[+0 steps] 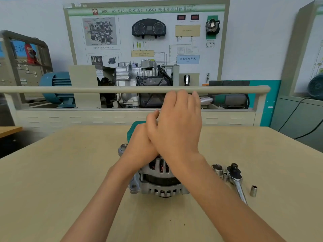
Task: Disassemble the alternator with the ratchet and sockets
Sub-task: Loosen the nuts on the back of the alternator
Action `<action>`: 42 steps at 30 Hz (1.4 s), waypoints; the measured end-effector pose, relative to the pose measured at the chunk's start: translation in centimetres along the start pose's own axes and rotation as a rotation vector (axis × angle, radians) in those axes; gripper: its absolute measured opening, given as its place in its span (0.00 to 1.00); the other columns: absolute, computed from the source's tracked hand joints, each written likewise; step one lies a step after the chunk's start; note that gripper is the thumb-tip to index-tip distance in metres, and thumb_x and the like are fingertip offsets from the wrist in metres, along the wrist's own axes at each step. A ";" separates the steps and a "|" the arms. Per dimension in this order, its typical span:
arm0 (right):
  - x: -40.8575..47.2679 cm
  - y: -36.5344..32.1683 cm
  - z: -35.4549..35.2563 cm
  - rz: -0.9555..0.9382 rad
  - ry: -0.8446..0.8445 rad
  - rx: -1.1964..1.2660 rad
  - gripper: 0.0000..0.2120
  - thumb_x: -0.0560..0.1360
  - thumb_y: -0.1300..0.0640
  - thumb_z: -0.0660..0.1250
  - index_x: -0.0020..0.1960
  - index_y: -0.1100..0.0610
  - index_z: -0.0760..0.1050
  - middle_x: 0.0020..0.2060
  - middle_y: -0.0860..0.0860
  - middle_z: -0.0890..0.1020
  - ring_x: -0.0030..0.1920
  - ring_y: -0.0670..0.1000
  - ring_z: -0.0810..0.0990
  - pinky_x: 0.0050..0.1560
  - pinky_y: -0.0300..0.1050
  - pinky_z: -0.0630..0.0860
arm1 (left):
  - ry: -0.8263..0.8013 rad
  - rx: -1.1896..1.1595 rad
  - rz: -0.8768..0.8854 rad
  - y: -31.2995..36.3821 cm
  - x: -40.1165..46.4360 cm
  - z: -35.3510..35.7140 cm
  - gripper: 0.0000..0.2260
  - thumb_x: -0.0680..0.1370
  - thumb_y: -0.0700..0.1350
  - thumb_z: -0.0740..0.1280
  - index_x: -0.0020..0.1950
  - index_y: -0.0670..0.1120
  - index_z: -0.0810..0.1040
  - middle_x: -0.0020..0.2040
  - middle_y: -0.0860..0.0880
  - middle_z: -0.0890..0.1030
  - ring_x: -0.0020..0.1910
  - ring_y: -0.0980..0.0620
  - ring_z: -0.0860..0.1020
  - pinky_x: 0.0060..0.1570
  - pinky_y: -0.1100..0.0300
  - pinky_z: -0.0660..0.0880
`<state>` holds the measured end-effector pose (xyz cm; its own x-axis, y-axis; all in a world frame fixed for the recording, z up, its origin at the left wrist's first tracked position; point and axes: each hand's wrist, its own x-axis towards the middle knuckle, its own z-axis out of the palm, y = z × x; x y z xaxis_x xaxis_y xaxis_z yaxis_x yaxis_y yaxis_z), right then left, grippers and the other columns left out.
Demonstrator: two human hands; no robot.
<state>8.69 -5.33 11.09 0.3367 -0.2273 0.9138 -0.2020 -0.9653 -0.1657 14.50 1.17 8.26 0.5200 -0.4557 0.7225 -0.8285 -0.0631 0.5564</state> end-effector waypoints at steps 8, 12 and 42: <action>2.5 1.4 -0.2 0.254 -0.221 1.129 0.13 0.68 0.56 0.57 0.26 0.57 0.63 0.26 0.55 0.69 0.35 0.49 0.72 0.40 0.42 0.69 | -0.137 -0.054 0.022 0.8 -0.2 0.2 0.11 0.72 0.50 0.64 0.35 0.43 0.78 0.30 0.46 0.78 0.31 0.49 0.74 0.35 0.58 0.70; 3.3 2.7 0.0 0.339 -0.450 1.643 0.23 0.74 0.59 0.56 0.20 0.52 0.65 0.24 0.49 0.74 0.38 0.46 0.80 0.51 0.40 0.75 | -0.135 -0.051 0.067 0.6 -0.1 0.0 0.18 0.74 0.49 0.63 0.37 0.34 0.76 0.34 0.38 0.76 0.37 0.43 0.73 0.42 0.53 0.70; 0.5 0.3 0.1 0.007 -0.070 0.615 0.06 0.72 0.59 0.61 0.38 0.59 0.72 0.39 0.52 0.74 0.43 0.51 0.73 0.47 0.43 0.71 | -0.044 -0.075 -0.019 0.3 -0.3 0.0 0.09 0.71 0.37 0.66 0.33 0.48 0.74 0.29 0.48 0.77 0.30 0.61 0.72 0.33 0.65 0.68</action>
<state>8.84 -5.79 11.49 0.4006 -0.2222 0.8889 0.3557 -0.8563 -0.3744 14.14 1.28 8.22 0.5243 -0.4936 0.6939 -0.8000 -0.0064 0.5999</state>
